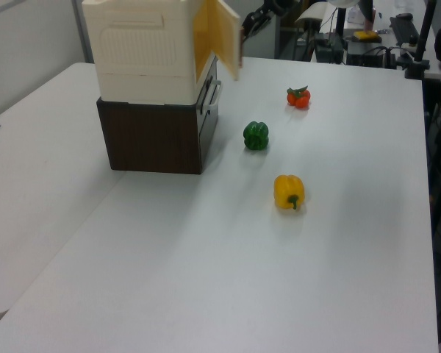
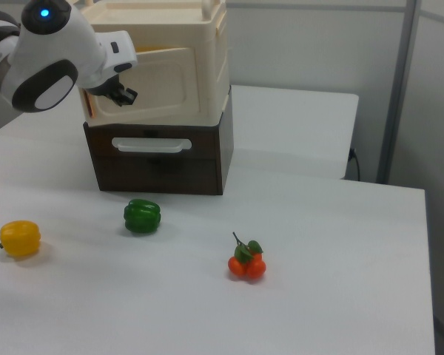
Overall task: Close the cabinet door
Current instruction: 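Push the door with the gripper, swinging it shut against the cabinet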
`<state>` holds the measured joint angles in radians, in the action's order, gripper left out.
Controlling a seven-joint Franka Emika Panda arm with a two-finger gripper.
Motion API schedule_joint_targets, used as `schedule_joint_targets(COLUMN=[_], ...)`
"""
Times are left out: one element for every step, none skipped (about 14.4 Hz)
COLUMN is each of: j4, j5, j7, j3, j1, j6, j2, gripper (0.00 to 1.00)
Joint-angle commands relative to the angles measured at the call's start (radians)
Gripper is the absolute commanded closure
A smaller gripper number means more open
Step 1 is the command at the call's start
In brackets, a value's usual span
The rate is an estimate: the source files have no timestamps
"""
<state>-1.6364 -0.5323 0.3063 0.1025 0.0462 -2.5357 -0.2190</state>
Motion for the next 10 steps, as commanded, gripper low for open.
schedule_joint_targets(j4=[0.046,0.058,0.069,0.075,0.085,0.087,0.089,0.089,0.098,0.116], j5=[-0.031,-0.031,-0.029,-0.029,-0.028,-0.028,-0.028,-0.028,-0.028,-0.028], j7=[-0.009,-0.012,-0.030,-0.038,-0.044,-0.044,-0.044,-0.044,-0.044,-0.044], j3=[-0.032,-0.041,-0.056,-0.069,-0.081,-0.089,-0.096,-0.101,-0.109,-0.110], j1=[0.009,0.011,0.011,0.011,0.011,0.012,0.012,0.012,0.014,0.021], j6=[-0.073,-0.096,-0.135,-0.164,-0.202,-0.224,-0.247,-0.276,-0.306,-0.323], j2=[-0.045,-0.058,-0.071,-0.085,-0.100,-0.109,-0.115,-0.126,-0.135,-0.155], gripper=[1.00,1.00,1.00,1.00,1.00,1.00,1.00,1.00,1.00,1.00])
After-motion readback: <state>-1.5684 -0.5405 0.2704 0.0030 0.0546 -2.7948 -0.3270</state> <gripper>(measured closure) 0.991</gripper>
